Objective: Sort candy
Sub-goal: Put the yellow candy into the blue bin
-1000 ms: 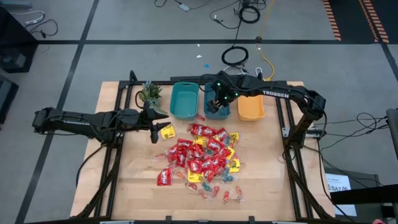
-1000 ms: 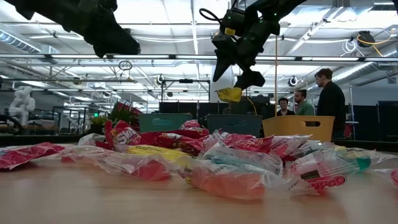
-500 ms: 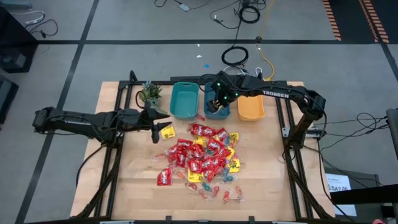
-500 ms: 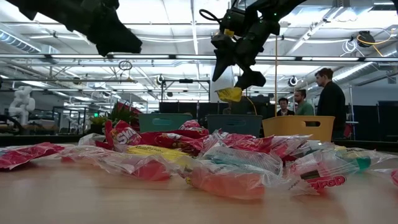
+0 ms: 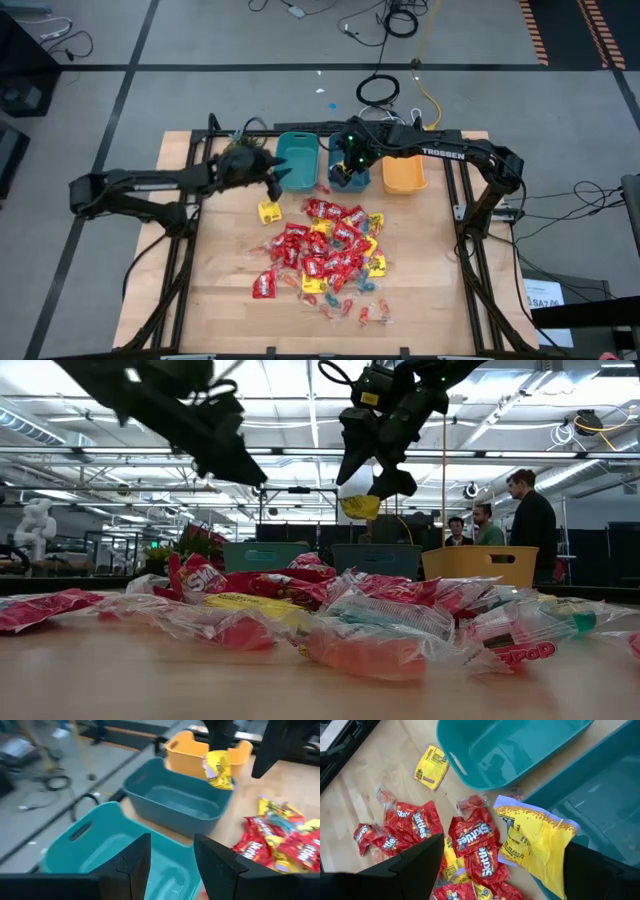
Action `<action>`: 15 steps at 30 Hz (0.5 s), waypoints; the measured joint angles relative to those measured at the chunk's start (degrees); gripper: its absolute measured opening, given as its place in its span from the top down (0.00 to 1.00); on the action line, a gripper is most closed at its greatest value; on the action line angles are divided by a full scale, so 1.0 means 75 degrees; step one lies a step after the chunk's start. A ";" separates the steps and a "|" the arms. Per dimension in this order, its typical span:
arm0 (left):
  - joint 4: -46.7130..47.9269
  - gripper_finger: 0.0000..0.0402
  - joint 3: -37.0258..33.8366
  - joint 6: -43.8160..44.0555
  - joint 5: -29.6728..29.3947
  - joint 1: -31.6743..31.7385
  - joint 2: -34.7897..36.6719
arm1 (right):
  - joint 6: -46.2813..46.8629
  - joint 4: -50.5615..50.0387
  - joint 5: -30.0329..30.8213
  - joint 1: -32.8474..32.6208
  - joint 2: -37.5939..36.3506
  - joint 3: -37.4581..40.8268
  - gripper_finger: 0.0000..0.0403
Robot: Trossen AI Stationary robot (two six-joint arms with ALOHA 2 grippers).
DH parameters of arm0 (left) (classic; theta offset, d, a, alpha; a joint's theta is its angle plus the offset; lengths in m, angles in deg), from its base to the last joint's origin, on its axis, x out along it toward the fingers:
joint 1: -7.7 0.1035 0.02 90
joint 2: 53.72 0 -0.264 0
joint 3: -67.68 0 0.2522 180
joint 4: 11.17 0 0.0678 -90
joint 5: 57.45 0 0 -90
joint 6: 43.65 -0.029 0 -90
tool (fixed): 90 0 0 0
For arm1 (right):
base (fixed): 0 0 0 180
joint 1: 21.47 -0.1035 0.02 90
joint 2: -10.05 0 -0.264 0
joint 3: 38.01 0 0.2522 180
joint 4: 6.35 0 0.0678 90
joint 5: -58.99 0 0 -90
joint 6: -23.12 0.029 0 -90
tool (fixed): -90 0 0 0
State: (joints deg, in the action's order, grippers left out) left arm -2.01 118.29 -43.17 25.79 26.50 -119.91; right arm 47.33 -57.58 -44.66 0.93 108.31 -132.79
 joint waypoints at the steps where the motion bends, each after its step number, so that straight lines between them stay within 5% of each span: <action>1: -0.0094 0.60 0.0138 -0.0122 0.0386 0.0162 -0.0230 | -0.0009 0.0000 0.0001 0.0000 0.0000 0.0000 0.16; 15: -0.0358 0.60 0.1735 -0.2767 0.1795 0.0472 -0.2273 | -0.0718 0.0081 0.0003 -0.0001 0.0000 0.0000 0.16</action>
State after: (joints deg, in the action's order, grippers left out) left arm -4.69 131.31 -63.92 39.25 30.04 -136.95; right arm 41.94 -56.98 -44.64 0.92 108.31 -132.79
